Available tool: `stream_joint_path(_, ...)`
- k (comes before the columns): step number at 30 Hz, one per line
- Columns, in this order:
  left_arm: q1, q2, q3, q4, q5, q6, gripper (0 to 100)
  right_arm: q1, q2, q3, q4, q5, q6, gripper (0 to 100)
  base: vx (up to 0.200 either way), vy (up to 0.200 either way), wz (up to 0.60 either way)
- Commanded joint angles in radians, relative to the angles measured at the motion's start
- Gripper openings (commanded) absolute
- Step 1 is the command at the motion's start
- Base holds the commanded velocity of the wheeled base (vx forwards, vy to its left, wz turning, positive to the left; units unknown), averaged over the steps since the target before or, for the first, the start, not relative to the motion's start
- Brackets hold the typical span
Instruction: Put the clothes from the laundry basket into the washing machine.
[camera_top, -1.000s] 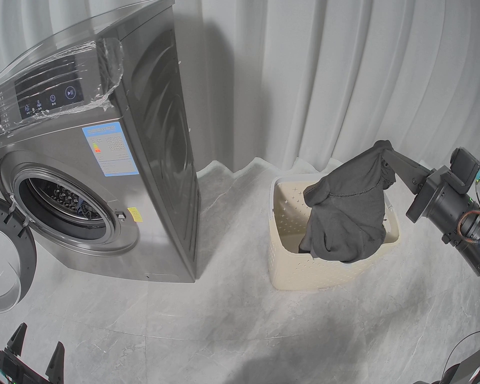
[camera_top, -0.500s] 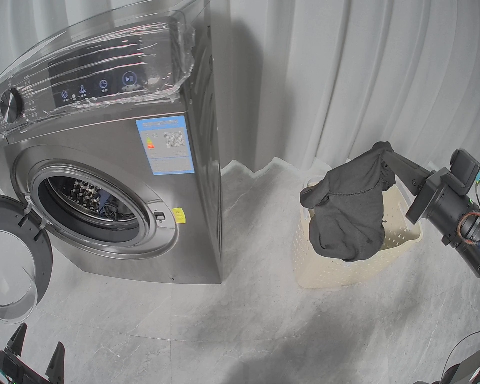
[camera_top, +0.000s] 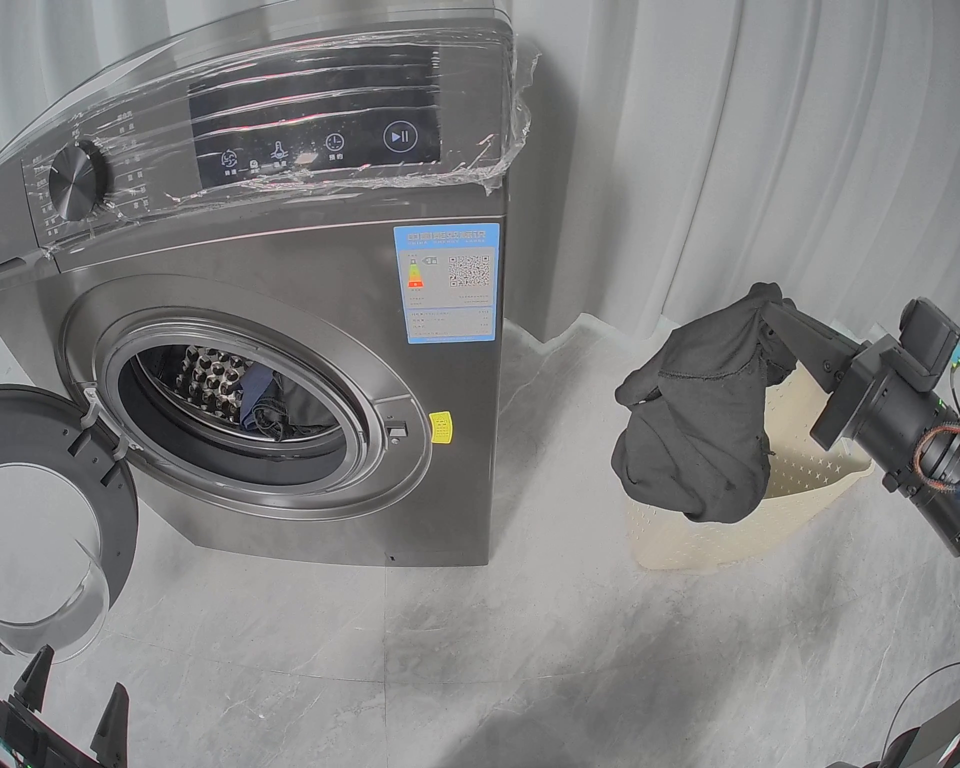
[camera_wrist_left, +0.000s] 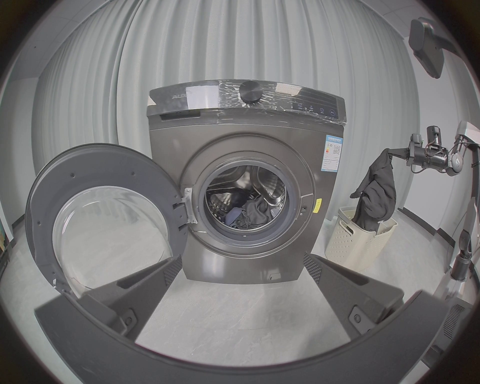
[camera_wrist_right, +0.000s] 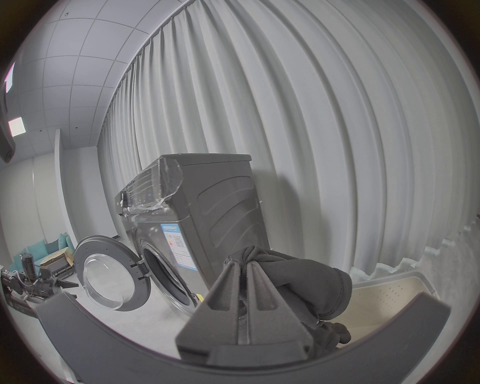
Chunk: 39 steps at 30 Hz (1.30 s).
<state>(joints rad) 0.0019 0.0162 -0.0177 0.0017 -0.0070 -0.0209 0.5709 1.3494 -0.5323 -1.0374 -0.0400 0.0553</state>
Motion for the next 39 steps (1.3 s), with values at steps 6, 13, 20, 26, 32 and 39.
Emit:
stream_joint_path(6, 0.001, -0.016, 0.016, 0.000, -0.001, -0.001, 100, 0.000, 0.002, 0.003, -0.004, 0.000, 0.000, 0, -0.200, 0.000, 0.00)
stream_joint_path(13, 0.001, -0.016, 0.016, 0.000, 0.001, -0.001, 100, 0.000, 0.002, 0.005, -0.004, 0.000, 0.000, 0, -0.200, 0.000, 0.00)
stream_joint_path(20, 0.001, -0.016, 0.016, 0.000, -0.001, -0.001, 100, 0.000, 0.002, 0.006, -0.004, 0.000, 0.001, 0, 0.000, 0.000, 0.00)
stream_joint_path(26, 0.001, -0.016, 0.016, 0.000, -0.001, -0.001, 100, 0.000, 0.002, 0.006, -0.004, 0.000, 0.000, 0, 0.000, 0.133, 0.00)
stream_joint_path(32, 0.000, -0.016, 0.016, 0.000, 0.001, -0.001, 100, 0.000, 0.002, 0.008, -0.006, 0.000, 0.001, 0, 0.000, 0.200, 0.00)
stream_joint_path(39, 0.000, -0.016, 0.016, 0.000, 0.001, -0.002, 100, 0.007, 0.002, 0.009, -0.007, 0.000, 0.000, 0, 0.000, 0.200, 0.00)
